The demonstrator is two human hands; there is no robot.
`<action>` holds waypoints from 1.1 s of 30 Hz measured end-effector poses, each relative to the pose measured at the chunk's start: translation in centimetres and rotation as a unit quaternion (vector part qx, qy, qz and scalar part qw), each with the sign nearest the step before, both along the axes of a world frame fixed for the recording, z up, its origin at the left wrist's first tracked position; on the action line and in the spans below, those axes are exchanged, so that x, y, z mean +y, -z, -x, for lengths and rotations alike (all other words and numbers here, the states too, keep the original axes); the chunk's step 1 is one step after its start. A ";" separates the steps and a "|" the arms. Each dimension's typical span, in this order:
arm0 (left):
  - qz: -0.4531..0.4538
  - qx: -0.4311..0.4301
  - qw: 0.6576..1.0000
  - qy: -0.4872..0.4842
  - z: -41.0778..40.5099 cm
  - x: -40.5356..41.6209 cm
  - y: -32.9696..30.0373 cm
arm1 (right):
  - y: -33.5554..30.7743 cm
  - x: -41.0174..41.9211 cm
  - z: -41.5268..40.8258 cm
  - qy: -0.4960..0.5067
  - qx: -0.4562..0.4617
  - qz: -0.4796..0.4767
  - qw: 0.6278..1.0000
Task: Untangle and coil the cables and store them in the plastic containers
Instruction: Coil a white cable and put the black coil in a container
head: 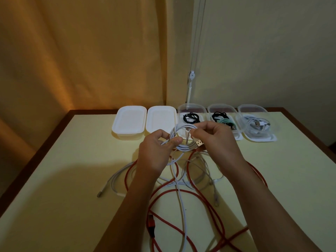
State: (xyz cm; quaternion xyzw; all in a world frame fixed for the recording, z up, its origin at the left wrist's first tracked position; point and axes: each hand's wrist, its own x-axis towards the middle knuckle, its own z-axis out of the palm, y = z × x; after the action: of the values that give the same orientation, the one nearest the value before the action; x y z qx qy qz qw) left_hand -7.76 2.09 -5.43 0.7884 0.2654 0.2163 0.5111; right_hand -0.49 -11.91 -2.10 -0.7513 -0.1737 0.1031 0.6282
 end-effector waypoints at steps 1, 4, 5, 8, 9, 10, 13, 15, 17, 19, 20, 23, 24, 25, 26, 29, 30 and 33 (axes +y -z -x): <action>-0.008 0.009 1.000 -0.019 0.1 0.0 0.0 | 0.1 0.0 -0.1 0.003 -0.004 0.005 1.000; -0.027 0.035 0.998 -0.040 0.3 0.0 0.0 | 0.1 0.0 -0.2 0.005 -0.016 0.016 1.000; -0.030 0.032 0.998 -0.038 0.4 0.0 0.0 | 0.1 0.0 -0.2 0.001 -0.020 0.022 1.000; -0.025 0.002 0.999 -0.021 0.3 0.6 -0.1 | 0.2 -0.1 -0.2 -0.018 -0.035 0.047 0.998; -0.026 -0.001 1.000 -0.014 0.4 0.7 -0.2 | 0.2 -0.2 -0.2 -0.030 -0.044 0.063 0.997; -0.033 0.002 0.999 -0.008 0.4 0.7 -0.3 | 0.1 -0.3 -0.2 -0.044 -0.057 0.086 0.994; -0.066 0.027 0.997 0.000 0.5 0.4 -0.2 | -0.1 -0.4 0.2 -0.092 -0.118 0.161 0.975; -0.080 0.035 0.996 0.001 0.5 0.1 -0.3 | -0.1 -0.4 0.1 -0.100 -0.144 0.182 0.967; -0.087 0.029 0.996 0.009 0.3 -0.1 -0.6 | 0.3 -0.4 -0.2 -0.086 -0.154 0.186 0.967; -0.110 0.031 0.993 0.036 0.2 -0.2 -0.9 | 0.7 -0.3 -0.6 -0.055 -0.162 0.179 0.969; -0.116 0.034 0.991 0.053 0.2 -0.3 -1.0 | 0.9 -0.3 -0.7 -0.039 -0.167 0.179 0.969; -0.071 0.035 0.991 0.109 0.3 0.1 -1.0 | 1.3 -0.4 -1.0 0.000 -0.170 0.174 0.970; -0.065 0.035 0.989 0.129 0.5 0.4 -1.0 | 1.4 -0.4 -1.0 0.007 -0.172 0.169 0.970; -0.070 0.033 0.986 0.148 0.7 0.7 -1.0 | 1.4 -0.5 -1.0 0.012 -0.173 0.165 0.971; -0.079 0.030 0.983 0.164 0.9 1.0 -1.0 | 1.4 -0.5 -1.0 0.016 -0.171 0.160 0.972; -0.081 0.013 0.977 0.198 1.3 1.5 -1.1 | 1.3 -0.5 -0.9 0.025 -0.169 0.149 0.974; -0.074 0.012 0.976 0.207 1.4 1.6 -1.2 | 1.2 -0.5 -0.8 0.025 -0.169 0.147 0.974; -0.065 0.007 0.972 0.227 1.6 1.7 -1.3 | 0.9 -0.4 -0.7 0.015 -0.160 0.129 0.979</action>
State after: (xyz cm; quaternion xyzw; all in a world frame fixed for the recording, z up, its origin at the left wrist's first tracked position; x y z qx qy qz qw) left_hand -9.34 3.82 -4.12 0.8610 0.0688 0.1057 0.4927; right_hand 0.23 -12.34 -2.97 -0.8356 -0.2456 -0.0063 0.4913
